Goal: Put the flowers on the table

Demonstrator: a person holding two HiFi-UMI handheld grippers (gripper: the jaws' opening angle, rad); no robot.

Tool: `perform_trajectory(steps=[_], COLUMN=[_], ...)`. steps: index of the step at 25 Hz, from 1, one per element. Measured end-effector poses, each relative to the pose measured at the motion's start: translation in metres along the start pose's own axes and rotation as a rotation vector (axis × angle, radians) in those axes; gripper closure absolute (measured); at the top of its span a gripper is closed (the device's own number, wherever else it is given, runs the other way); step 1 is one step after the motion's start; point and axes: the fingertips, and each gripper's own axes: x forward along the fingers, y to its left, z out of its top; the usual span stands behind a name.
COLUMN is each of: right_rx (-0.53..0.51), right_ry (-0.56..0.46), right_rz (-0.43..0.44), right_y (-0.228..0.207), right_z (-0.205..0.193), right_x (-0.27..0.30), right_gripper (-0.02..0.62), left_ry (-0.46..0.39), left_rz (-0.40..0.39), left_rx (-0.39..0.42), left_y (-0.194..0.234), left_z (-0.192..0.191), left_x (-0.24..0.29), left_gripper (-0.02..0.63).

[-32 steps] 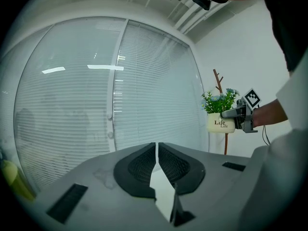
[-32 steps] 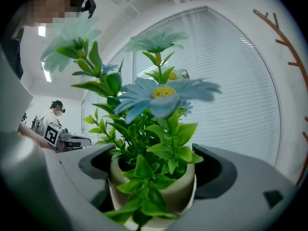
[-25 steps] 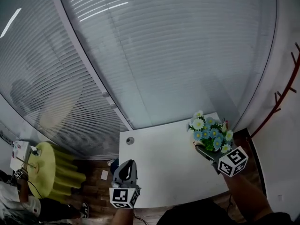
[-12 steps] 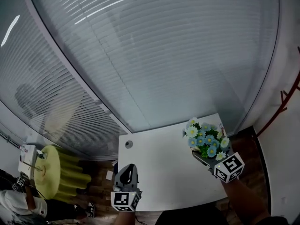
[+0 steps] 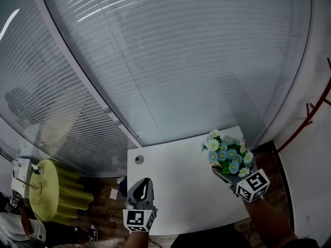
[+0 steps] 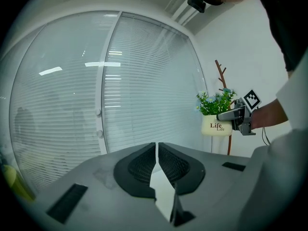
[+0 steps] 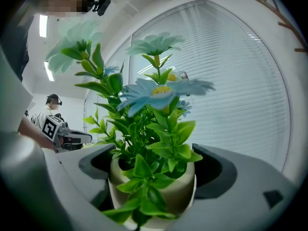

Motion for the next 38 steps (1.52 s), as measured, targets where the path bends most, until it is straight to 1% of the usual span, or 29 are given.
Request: perform_trajectory(steps=[4,8,14,19,25,30,38], right_rx=[-0.012,0.01,0.003,-0.003,-0.004,0.004,0.021], right_ry=[0.013,0.034,0.055,0.06,0.063,0.074,0.082], right_rz=[-0.029,-0.033,-0.037,-0.028,-0.014,-0.007,-0.028], right_y=[0.009,0.012,0.012,0.012,0.007,0.004,-0.007], right_z=[-0.001,-0.021,-0.027,-0.025,-0.036,-0.048,-0.073], right_x=[0.006,0.022,0.028,0.035,0.042,0.047,0.053], right_gripper=[0.11,0.11,0.11,0.11,0.11,0.11,0.11], left_ry=[0.016,0.021,0.009,0.01,0.021,0.061,0.093], left_rz=[-0.053,-0.062,-0.066,-0.082,-0.061,-0.04,-0.039], left_rx=[-0.003,-0.005,-0.033,-0.021,-0.046,-0.064,-0.053], left_y=[0.001,0.012,0.014,0.009,0.006,0.007,0.006], left_z=[-0.017,-0.036,-0.04,-0.04,-0.048,-0.067,-0.081], left_x=[0.004,0.016,0.031,0.04,0.045,0.04,0.048], left_gripper=[0.584,0.584,0.584,0.584,0.585,0.585,0.584])
